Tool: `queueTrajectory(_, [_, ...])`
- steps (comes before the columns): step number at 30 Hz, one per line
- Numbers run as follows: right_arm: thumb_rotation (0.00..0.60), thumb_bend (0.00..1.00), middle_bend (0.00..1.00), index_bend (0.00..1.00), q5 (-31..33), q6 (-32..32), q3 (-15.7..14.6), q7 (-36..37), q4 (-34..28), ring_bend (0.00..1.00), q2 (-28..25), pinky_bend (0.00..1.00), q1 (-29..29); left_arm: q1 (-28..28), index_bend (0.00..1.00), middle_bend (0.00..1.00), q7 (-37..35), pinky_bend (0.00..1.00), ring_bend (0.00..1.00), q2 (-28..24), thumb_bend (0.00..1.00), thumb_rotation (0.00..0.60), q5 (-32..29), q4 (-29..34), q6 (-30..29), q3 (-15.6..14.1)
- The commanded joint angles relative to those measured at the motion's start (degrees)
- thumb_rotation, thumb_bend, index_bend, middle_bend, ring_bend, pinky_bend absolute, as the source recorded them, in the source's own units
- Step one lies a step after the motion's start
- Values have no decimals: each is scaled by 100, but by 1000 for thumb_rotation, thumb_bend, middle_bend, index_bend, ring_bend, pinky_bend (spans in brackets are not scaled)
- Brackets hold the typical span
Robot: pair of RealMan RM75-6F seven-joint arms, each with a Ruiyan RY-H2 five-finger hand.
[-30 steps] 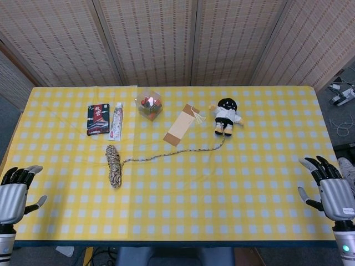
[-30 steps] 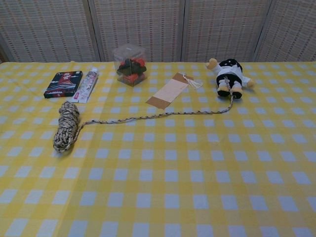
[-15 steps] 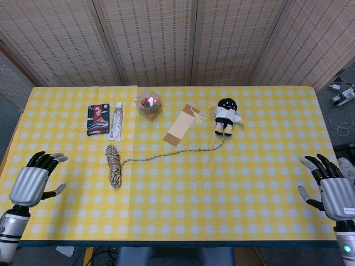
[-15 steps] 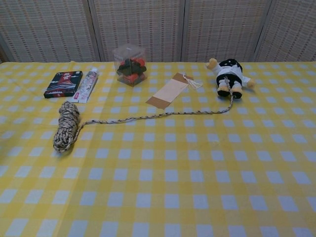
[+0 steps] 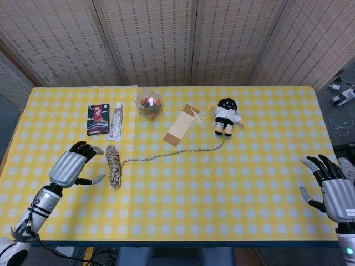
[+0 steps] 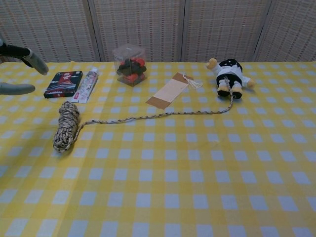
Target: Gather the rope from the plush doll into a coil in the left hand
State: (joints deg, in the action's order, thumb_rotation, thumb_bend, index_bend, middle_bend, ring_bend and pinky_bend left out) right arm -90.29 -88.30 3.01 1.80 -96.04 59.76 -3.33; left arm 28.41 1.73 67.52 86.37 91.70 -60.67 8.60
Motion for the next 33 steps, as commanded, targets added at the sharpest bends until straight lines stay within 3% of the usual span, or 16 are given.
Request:
queueTrajectory(1, [600, 284, 163, 177, -2, -7, 1, -2, -3, 69, -1, 159, 4, 356, 345, 284, -144, 105, 194, 237, 240, 180, -141, -261, 443, 41])
queueTrajectory(7, [600, 284, 163, 177, 10, -16, -1, 10, 1, 69, -10, 159, 19, 793, 358, 293, -290, 67, 165, 605, 240, 75, -334, -767, 1007, 43])
queueTrajectory(10, [600, 284, 163, 177, 18, -19, 0, 18, 4, 69, -14, 159, 25, 957, 357, 293, -288, 55, 151, 777, 239, 51, -426, -1010, 1223, 17])
queueTrajectory(24, [600, 284, 163, 177, 55, -56, -10, 64, 26, 69, -23, 159, 82, 1339, 359, 293, 117, 44, 135, 1482, 239, 44, -958, -2121, 1729, -110])
queueTrajectory(33, [600, 284, 163, 177, 55, -57, 6, 43, 5, 69, -23, 159, 79, 1362, 370, 322, 275, 44, 135, 1615, 240, 43, -1172, -2502, 1825, -217])
